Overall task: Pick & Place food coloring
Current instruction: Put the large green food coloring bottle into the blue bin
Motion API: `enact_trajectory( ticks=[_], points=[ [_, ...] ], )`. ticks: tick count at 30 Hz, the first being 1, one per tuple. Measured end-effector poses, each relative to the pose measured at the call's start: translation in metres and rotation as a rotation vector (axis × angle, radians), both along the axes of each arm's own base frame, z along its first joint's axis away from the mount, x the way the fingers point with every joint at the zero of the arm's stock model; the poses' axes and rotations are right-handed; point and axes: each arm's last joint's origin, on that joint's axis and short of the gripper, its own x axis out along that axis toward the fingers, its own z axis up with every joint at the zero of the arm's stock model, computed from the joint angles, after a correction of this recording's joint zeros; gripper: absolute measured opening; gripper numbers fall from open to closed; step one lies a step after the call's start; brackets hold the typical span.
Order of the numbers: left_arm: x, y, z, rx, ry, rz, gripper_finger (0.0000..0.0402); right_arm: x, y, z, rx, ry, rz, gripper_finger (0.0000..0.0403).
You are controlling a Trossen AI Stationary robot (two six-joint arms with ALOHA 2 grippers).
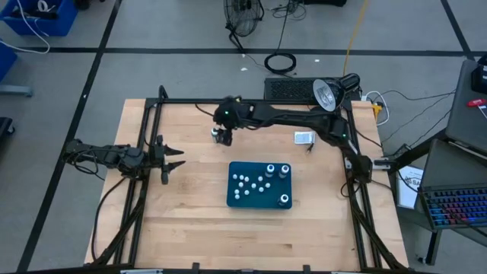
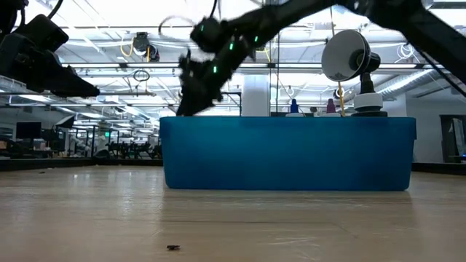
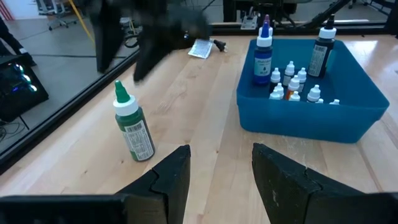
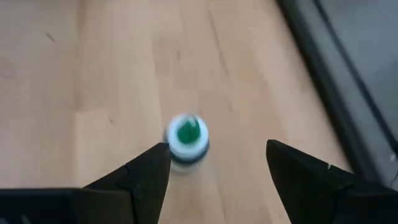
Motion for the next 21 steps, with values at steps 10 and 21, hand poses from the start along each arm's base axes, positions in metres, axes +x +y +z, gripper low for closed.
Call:
enact_trajectory(
  ticks=[10,21],
  points=[
    [0.000,0.000,0.000,0.000,0.000,0.000,0.0175,0.009,-0.011,-0.031,0.130,-0.026,0.031,0.0251],
    [0.000,0.000,0.000,0.000,0.000,0.000,0.0175,0.020,-0.007,-0.057,0.142,-0.032,0.066,0.0251]
  ],
)
